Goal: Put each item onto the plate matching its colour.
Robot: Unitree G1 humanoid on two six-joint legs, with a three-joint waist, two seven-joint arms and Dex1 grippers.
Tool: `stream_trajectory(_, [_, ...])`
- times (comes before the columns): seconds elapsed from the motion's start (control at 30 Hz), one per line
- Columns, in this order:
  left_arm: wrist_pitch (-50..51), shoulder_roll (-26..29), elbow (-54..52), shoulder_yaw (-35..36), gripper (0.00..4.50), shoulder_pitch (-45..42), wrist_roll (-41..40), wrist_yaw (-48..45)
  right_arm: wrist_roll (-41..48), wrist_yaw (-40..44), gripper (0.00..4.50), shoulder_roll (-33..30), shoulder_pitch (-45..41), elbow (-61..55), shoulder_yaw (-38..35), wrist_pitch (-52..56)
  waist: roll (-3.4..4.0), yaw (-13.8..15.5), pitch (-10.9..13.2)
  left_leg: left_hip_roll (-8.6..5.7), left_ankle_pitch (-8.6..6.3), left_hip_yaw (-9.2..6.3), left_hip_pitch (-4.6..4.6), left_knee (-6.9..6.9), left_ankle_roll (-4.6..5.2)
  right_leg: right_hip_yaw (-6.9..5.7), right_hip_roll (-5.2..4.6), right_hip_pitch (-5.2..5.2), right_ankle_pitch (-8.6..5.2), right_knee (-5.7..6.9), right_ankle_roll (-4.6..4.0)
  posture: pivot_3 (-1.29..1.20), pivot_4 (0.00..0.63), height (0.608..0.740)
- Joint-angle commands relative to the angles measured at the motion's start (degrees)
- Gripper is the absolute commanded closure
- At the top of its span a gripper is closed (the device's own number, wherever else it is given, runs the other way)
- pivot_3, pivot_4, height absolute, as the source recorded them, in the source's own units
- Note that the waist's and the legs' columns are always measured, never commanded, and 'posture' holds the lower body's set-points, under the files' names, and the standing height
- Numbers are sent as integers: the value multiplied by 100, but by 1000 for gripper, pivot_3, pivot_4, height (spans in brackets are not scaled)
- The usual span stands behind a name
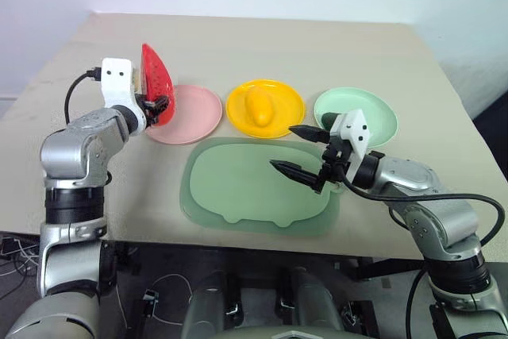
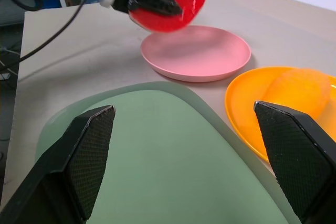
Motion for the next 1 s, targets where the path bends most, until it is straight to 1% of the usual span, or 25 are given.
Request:
stream_trajectory(0.03, [-668, -44, 656, -90, 1890, -374, 303, -201, -33, 14, 0, 42, -120, -46, -40, -139, 0, -12, 0, 0, 0, 0, -1, 0, 0, 0, 0, -1, 0, 0, 0, 0, 150, 696])
stream_trajectory(0.2, [-637, -200, 1290, -92, 1890, -650, 321, -499, -63, 5, 0, 32, -139, -39, -54, -128, -1, -21, 0, 2, 0, 0, -1, -1, 1, -1, 2, -4, 0, 5, 1, 0, 150, 696])
stream_trajectory(0.47, [163, -220, 861, -139, 1890, -465, 243, -817, -89, -8, 0, 16, -124, -74, -63, -98, -1, -35, 1, 2, 1, 0, 0, 0, 1, 0, 2, -5, 0, 11, 2, 0, 150, 696])
stream_trajectory(0.53, [196, -228, 731, -59, 1174, -417, 234, -813, -106, -12, 0, 40, -133, -45, -42, -111, -1, -35, 1, 2, 1, 0, 0, 1, 1, 0, 2, -5, 0, 11, 1, 0, 150, 696])
stream_trajectory(0.57, [197, -230, 680, -27, 953, -403, 260, -768, -114, -13, 0, 47, -136, -36, -32, -116, -2, -30, 1, 2, 1, 0, 0, 1, 1, 0, 2, -5, 0, 11, 1, 0, 150, 696])
stream_trajectory(0.67, [224, -214, 518, 8, 12, -373, 263, -772, -152, 7, 0, 54, -159, 20, 3, -141, -1, -25, 1, 2, 1, 0, 0, 3, 1, 0, 1, -4, 0, 11, 1, 0, 150, 696])
stream_trajectory(0.7, [231, -203, 434, 14, 12, -354, 252, -797, -168, 18, 0, 51, -163, 34, 15, -149, -1, -25, 1, 2, 1, 0, 0, 4, 1, 0, 0, -4, 0, 11, 1, 0, 150, 696])
stream_trajectory(0.77, [-138, -138, 149, -69, 12, -268, 327, -955, -188, 49, 0, 39, -195, 74, 20, -167, -1, -30, 1, 2, 1, 0, 0, 4, 1, 0, 0, -4, 0, 12, 1, 0, 150, 696])
stream_trajectory(0.87, [-70, -219, -233, 176, 12, -264, 65, -1034, -197, 89, 0, 28, -234, 99, -10, -179, -1, -30, 1, 2, 1, 0, 0, 4, 1, 0, 1, -5, 0, 14, 1, 0, 150, 696])
stream_trajectory(1.0, [-304, 53, -780, 223, 12, -56, 70, -1285, -173, 154, 0, -12, -254, 131, -102, -193, -1, -35, 1, 2, 1, 0, 1, 4, 1, 0, 1, -3, 0, 14, 1, 0, 150, 696])
